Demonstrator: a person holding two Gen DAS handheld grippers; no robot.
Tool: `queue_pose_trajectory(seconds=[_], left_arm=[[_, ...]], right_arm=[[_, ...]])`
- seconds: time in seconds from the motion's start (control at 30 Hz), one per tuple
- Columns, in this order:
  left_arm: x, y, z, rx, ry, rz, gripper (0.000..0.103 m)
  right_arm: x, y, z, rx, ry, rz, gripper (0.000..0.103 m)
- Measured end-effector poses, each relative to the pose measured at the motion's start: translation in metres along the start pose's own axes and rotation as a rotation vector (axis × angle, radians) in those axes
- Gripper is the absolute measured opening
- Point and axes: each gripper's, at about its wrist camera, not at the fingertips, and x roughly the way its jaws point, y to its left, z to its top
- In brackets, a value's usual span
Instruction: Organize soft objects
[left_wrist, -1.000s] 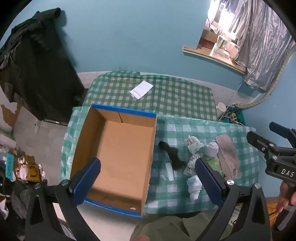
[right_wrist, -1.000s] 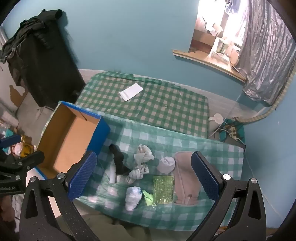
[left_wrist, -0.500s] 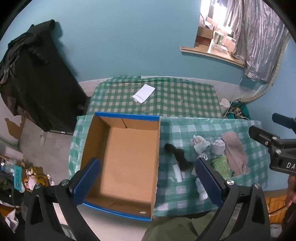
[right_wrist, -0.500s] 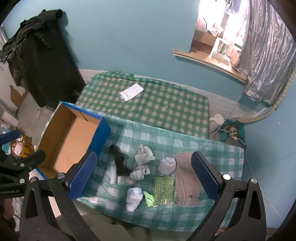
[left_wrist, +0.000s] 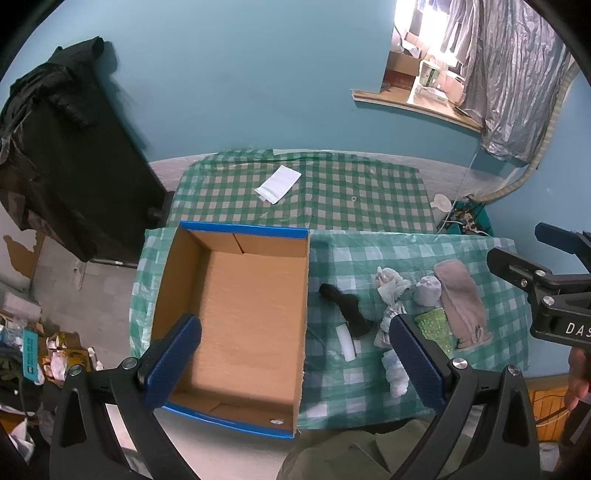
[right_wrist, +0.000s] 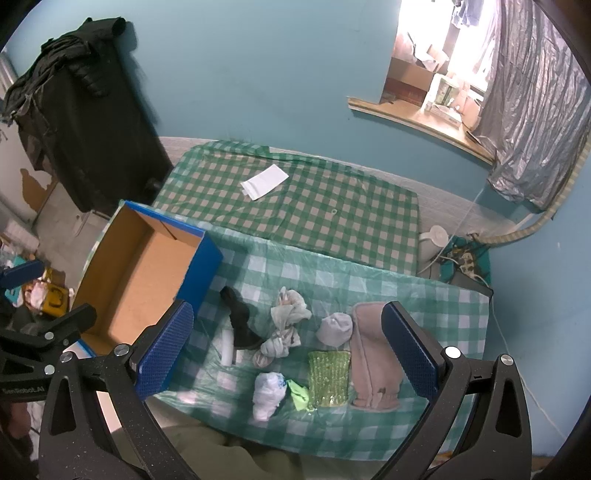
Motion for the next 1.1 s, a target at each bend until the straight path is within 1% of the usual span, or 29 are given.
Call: queue_pose_trajectory(seconds=[0.2,0.37,0.5,1.1], left_arm=[[0.0053,0.0002,-0.0010,-0.018,0.027,-0.011,0.102],[0.0053,-0.0019,-0.0032,-0.009,0.012,-0.008,0.102],[0.0065,-0.0038,-0.0038,-0.003,0.019,-0.004,0.102],[0.0081,-0.0064,-0.0080,-0.006,0.041,-0.008,0.102]], right_arm=[[0.0014,0.0005,0.0007,0.000,0.000,0.004,0.102],[0.0021,-0.0001,-0.0005,0.002,0.001,0.005,0.102],[0.0016,0.0048,-0.0044,0.005,0.000,0.010,0.102],[0.0034,0.0044,-0.0052,0.008,0.000,0.013,0.102]])
